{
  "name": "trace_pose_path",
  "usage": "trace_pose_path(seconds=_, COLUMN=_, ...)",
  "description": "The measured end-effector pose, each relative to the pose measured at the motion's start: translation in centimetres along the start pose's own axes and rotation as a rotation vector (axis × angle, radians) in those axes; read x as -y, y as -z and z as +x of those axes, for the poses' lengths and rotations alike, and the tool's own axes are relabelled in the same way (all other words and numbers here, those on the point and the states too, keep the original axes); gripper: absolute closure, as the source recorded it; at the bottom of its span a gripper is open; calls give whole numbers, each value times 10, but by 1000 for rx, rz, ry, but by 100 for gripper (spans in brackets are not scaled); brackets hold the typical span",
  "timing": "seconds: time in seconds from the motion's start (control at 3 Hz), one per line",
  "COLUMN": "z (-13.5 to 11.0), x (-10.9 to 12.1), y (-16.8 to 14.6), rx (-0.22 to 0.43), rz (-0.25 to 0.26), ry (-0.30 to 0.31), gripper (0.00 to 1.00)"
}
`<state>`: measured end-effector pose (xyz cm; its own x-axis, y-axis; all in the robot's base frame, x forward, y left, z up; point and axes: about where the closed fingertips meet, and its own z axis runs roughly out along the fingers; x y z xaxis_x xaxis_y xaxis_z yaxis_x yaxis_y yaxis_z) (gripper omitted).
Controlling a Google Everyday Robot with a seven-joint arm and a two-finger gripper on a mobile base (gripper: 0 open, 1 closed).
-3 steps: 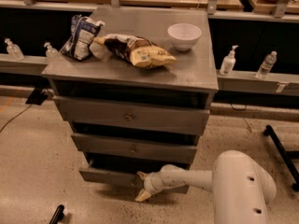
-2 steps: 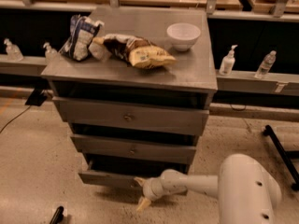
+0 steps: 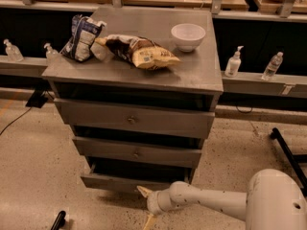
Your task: Open bottom drawer
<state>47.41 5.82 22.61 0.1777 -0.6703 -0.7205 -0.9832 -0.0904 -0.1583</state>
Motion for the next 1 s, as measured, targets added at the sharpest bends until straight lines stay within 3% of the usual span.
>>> trace_pose_path(seconds=0.67, z=-6, x=13, y=11, rx=-1, rz=31, ry=18, gripper=0)
trace_pose_path(seconds=1.0, z=23, x=46, y=1, rx=-18, rz=58, ry=-35, gripper=0)
